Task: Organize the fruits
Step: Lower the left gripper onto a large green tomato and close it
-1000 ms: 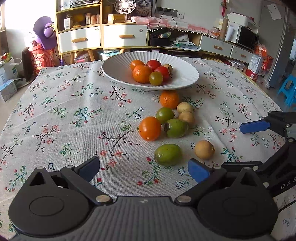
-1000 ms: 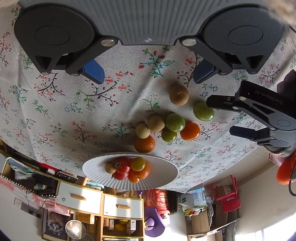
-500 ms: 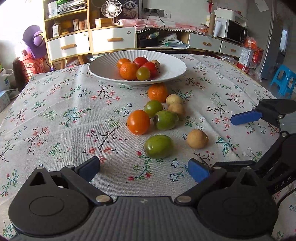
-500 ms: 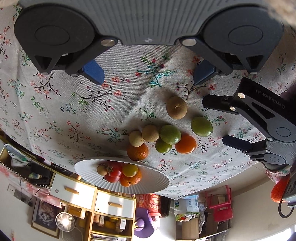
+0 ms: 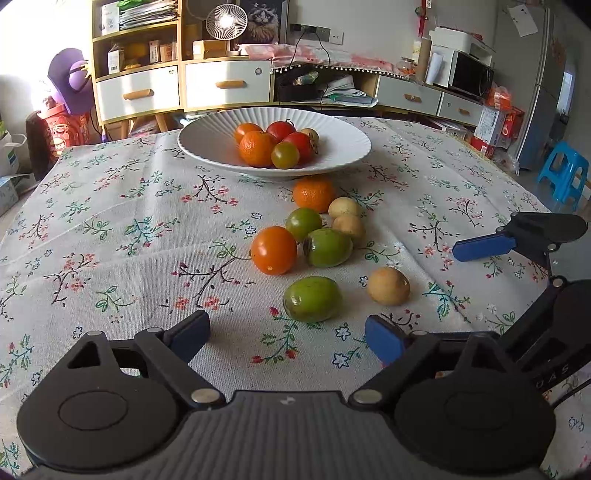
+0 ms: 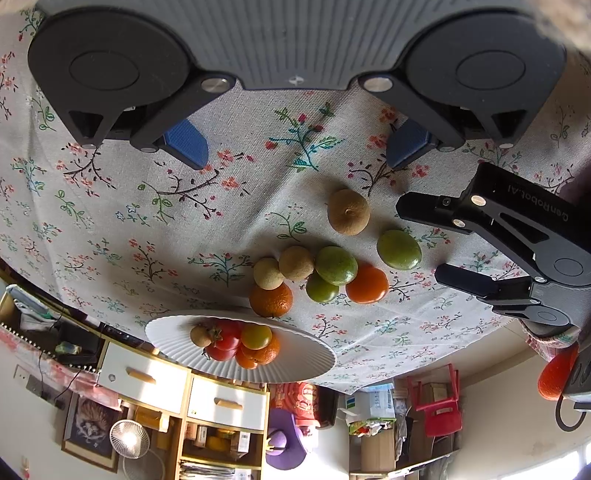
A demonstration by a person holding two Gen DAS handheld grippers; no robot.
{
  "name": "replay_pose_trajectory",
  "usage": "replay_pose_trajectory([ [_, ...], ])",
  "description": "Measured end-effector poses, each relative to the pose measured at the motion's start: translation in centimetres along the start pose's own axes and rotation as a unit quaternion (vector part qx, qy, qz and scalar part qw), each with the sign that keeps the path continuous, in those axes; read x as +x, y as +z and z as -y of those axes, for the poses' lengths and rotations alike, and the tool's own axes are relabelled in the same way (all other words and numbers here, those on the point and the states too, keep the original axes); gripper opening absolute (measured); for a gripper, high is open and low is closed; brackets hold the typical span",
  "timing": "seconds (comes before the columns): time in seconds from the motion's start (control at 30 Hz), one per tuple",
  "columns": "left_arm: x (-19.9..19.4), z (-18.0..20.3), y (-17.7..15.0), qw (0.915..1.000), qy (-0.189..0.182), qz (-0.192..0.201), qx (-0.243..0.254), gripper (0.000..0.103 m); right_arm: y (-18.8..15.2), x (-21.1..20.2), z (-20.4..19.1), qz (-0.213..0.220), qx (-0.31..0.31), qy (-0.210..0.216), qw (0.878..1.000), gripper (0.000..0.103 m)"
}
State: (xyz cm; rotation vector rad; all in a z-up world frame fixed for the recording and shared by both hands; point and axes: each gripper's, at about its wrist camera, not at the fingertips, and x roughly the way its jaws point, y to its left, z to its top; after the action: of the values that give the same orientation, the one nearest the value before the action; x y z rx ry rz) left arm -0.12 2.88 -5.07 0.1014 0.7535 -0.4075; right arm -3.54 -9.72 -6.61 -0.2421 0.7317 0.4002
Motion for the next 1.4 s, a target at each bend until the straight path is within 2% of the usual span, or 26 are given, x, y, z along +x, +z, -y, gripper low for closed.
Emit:
replay_pose_trajectory([
  [0.23, -0.1, 0.2, 0.2, 1.0, -0.006, 0.004, -0.001, 0.07, 0.0, 0.0, 0.0, 0.002, -0.001, 0.002, 1.0, 0.103],
  [0.5, -0.3, 0.1, 0.0, 0.9997, -0.025, 0.001, 0.001, 0.067, -0.1, -0.1, -0.3, 0.005, -0.003, 0.003, 1.0, 0.103],
  [0.77, -0.2, 0.3, 0.3, 0.9993, -0.037, 0.006, 0.001, 0.047, 0.1, 0.1, -0.8, 0.006, -0.013, 0.016, 1.0, 0.103],
  [1.1, 0.3, 0.7, 0.5, 0.9984, -0.051, 0.023, -0.01, 0.034, 0.2, -0.1, -1.2, 0.005, -0.02, 0.026, 0.999, 0.101],
  [1.2, 0.3, 0.6, 0.6, 0.9985, -0.048, 0.023, -0.01, 0.024, 0.2, -0.1, -1.3, 0.007, -0.023, 0.028, 0.999, 0.099],
  [1.4, 0.1, 0.5, 0.5, 0.9987, -0.045, 0.02, -0.01, 0.023, 0.3, -0.2, -1.5, 0.008, -0.028, 0.034, 0.999, 0.093],
])
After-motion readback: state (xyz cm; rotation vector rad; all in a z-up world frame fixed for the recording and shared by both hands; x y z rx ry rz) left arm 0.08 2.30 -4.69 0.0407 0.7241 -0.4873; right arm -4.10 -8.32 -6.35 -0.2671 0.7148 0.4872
